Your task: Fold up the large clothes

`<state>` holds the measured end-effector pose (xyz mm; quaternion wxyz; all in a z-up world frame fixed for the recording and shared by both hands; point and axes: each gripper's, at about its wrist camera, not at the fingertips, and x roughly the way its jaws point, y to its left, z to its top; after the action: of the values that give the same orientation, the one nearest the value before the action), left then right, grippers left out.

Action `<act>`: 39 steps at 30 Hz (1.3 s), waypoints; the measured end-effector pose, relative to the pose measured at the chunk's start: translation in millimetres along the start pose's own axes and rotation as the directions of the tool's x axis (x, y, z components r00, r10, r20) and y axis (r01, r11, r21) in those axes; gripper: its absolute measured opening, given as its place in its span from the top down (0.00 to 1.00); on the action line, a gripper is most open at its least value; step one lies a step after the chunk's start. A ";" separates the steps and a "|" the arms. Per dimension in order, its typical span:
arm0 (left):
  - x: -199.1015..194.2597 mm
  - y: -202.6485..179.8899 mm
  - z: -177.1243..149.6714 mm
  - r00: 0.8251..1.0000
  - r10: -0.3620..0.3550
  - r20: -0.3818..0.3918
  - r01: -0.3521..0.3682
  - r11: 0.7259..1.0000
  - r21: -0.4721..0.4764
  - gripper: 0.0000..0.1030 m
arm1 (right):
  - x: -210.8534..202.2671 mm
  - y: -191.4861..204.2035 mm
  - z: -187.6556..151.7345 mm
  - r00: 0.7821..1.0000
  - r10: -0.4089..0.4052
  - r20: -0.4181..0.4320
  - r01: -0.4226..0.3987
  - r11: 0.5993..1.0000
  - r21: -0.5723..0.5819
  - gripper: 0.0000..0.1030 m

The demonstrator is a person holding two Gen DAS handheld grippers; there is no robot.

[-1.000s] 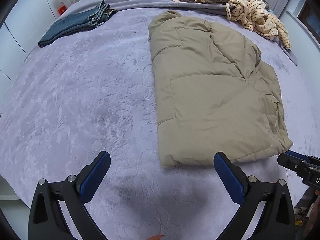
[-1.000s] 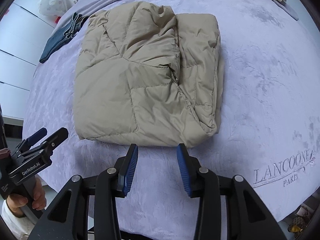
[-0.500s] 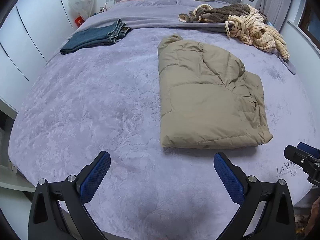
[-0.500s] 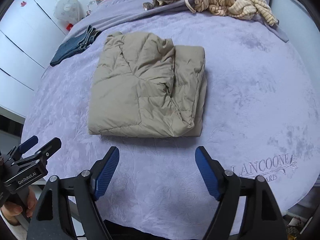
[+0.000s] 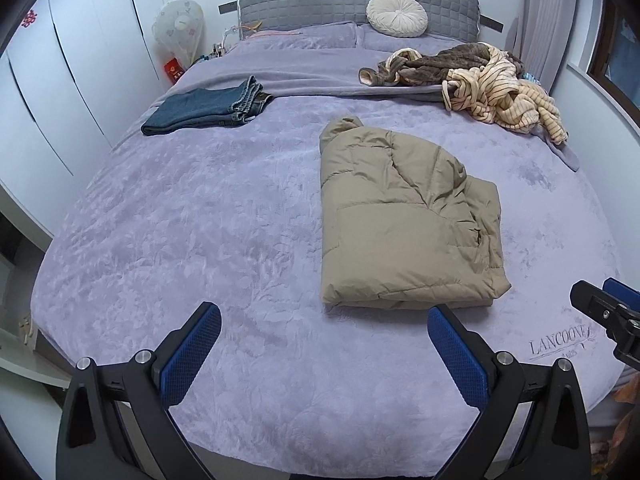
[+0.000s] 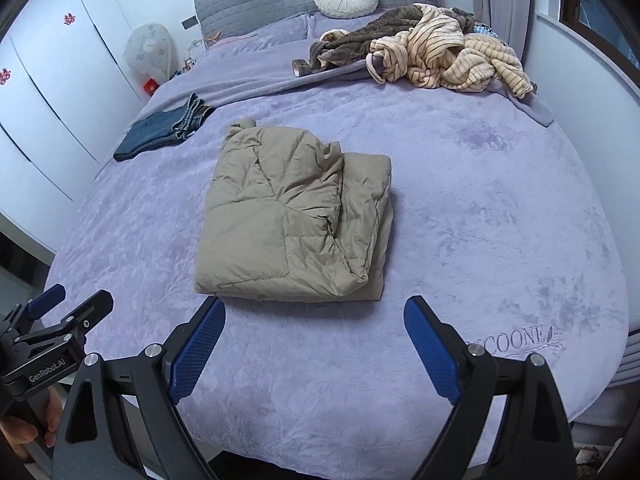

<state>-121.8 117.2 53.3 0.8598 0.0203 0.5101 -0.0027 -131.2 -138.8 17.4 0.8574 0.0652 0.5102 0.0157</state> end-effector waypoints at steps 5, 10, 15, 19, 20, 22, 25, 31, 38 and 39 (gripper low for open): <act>-8.1 7.6 7.5 1.000 0.003 0.017 -0.004 1.000 0.011 0.00 | -6.9 9.3 2.5 0.999 -0.014 0.031 0.014 1.000 0.012 0.10; -14.0 19.2 16.0 0.999 0.008 0.033 -0.009 1.000 0.016 0.00 | -9.4 19.4 8.3 0.998 -0.038 0.046 0.037 0.999 0.028 0.10; -15.6 30.5 22.6 0.999 0.017 0.037 -0.016 1.000 -0.004 0.00 | -11.6 27.2 13.2 0.996 -0.063 0.057 0.061 0.998 0.036 0.10; -12.9 35.2 24.5 0.999 0.020 0.027 -0.020 1.000 -0.019 0.00 | -10.3 30.2 15.3 0.995 -0.081 0.051 0.080 0.996 0.032 0.10; -12.7 35.4 24.3 0.999 0.020 0.025 -0.019 1.000 -0.021 0.00 | -9.6 30.5 15.6 0.995 -0.083 0.047 0.082 0.996 0.031 0.10; -12.0 35.4 24.5 1.000 0.018 0.023 -0.017 1.000 -0.020 0.00 | -8.8 30.9 15.6 0.995 -0.086 0.043 0.085 0.996 0.029 0.10; -11.1 34.2 24.3 1.000 0.015 0.020 -0.015 1.000 -0.018 0.00 | -8.4 31.6 15.4 0.995 -0.090 0.040 0.089 0.996 0.027 0.10; -10.9 32.3 23.8 1.000 0.015 0.019 -0.014 1.000 -0.016 0.00 | -9.5 32.3 14.5 0.995 -0.091 0.044 0.090 0.996 0.029 0.10; -11.4 32.2 23.5 1.000 0.017 0.020 -0.017 1.000 -0.016 0.00 | -9.4 31.4 14.9 0.995 -0.090 0.044 0.089 0.996 0.029 0.10; -11.4 31.5 23.4 1.000 0.019 0.022 -0.018 1.000 -0.015 0.00 | -9.3 31.1 15.3 0.995 -0.090 0.044 0.089 0.996 0.028 0.10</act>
<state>-105.9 147.6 75.5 0.8656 0.0185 0.5004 0.0088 -121.0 -110.3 36.7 0.8677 0.0536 0.4931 -0.0310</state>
